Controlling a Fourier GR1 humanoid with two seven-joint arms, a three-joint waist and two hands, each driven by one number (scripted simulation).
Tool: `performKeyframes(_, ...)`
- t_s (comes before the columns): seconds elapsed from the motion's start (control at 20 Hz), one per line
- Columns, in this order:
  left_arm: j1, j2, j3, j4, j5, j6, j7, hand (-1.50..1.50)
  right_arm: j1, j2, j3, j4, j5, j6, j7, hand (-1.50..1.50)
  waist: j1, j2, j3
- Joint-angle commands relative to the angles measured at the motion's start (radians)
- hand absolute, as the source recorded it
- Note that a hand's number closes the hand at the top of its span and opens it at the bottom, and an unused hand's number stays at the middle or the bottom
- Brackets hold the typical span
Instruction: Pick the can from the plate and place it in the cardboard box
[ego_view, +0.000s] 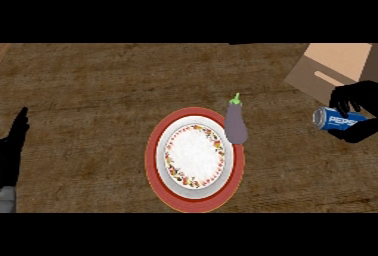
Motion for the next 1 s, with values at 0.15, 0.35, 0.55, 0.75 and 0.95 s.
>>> performKeyframes(0.15,-0.007,0.004,-0.012,-0.039,0.003,-0.018,-0.011,0.00,0.040,-0.306,-0.288,0.254,-0.078,-0.174,-0.143,1.50,0.066,0.012,0.003)
performKeyframes(0.35,-0.035,0.004,-0.025,-0.028,0.003,-0.036,0.003,0.00,0.020,-0.372,-0.408,0.358,-0.162,-0.252,-0.298,1.50,0.084,0.011,0.003)
performKeyframes(0.55,-0.035,-0.019,-0.043,-0.010,-0.010,-0.031,-0.033,0.00,-0.038,-0.428,-0.456,0.426,-0.204,-0.248,-0.468,1.50,0.117,0.011,-0.001)
performKeyframes(0.75,-0.086,-0.027,-0.068,0.003,-0.030,-0.036,0.009,0.00,-0.086,-0.449,-0.459,0.526,-0.201,-0.226,-0.570,1.50,0.129,0.011,-0.002)
performKeyframes(0.95,-0.095,-0.005,-0.053,0.024,-0.027,-0.055,-0.024,0.00,-0.184,-0.432,-0.439,0.578,-0.199,-0.132,-0.560,1.50,0.143,0.010,-0.004)
